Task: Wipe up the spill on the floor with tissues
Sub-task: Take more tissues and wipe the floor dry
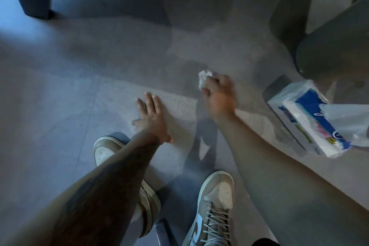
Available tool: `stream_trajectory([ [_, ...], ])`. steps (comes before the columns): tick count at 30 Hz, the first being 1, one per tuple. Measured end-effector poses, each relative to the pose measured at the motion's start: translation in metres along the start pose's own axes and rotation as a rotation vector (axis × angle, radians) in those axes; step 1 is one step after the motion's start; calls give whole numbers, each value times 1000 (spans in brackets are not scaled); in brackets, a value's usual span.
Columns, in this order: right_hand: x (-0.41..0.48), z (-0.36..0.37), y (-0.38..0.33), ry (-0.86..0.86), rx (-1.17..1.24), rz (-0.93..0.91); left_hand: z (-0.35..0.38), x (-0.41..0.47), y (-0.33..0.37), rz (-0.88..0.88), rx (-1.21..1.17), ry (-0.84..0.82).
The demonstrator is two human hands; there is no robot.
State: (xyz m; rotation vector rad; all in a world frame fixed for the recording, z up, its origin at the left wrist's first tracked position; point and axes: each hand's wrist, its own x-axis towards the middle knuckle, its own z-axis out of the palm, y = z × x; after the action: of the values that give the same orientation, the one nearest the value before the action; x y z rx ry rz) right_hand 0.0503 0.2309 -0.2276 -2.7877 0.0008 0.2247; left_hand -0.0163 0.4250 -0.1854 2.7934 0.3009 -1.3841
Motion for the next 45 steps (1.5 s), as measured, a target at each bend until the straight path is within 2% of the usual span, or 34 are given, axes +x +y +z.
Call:
stream_trajectory([
  [4, -27, 11, -59, -236, 6, -398, 1, 0, -4, 20, -1, 13],
  [6, -53, 9, -50, -320, 17, -529, 2, -1, -6, 31, -11, 22],
  [8, -68, 8, -22, -329, 19, -648, 3, -2, -7, 32, -17, 33],
  [9, -67, 3, -6, -316, 31, -628, 3, -2, -6, 29, -16, 38],
  [12, -26, -15, 45, -165, 31, -355, 2, 0, -2, 9, -7, 30],
  [15, 60, -35, 87, -4, -221, -46, 4, 3, 2, -8, 10, 30],
  [18, 146, -40, 96, 87, -252, 212, 7, 6, 3, -13, 36, 36],
  [20, 182, -32, 78, 74, -180, 266, 7, 6, 3, -7, 45, 34],
  [23, 170, -16, 16, 22, -46, 159, 5, 6, 2, -2, 60, 35],
  [26, 93, -8, -39, -137, 15, -172, 5, 5, 1, 8, 61, 39],
  [28, 36, -8, -43, -222, 28, -340, 4, 4, 0, 14, 54, 42],
  [30, -2, -8, -11, -249, -69, -532, 3, 1, -1, 17, 53, 40],
  [32, 4, -14, 39, -187, -155, -450, 4, 1, -1, 25, 55, 45],
  [34, 39, -30, 88, -91, -253, -248, 4, 3, -1, 33, 56, 44],
  [36, 80, -55, 113, -104, -297, 51, 4, 4, 1, 22, 58, 34],
  [37, 101, -64, 122, -53, -280, 184, 4, 5, 2, 19, 60, 30],
  [38, 116, -75, 121, 10, -285, 235, 4, 5, 3, 17, 62, 28],
  [39, 127, -85, 111, 0, -245, 272, 3, 5, 4, 17, 65, 24],
  [41, 137, -85, 74, -12, -232, 191, 1, 4, 4, 8, 79, 11],
  [44, 120, -64, 9, -100, -81, -104, 0, 2, 4, 1, 64, 8],
  [45, 107, -58, -2, -180, -145, -194, 0, 2, 3, 3, 52, 14],
])
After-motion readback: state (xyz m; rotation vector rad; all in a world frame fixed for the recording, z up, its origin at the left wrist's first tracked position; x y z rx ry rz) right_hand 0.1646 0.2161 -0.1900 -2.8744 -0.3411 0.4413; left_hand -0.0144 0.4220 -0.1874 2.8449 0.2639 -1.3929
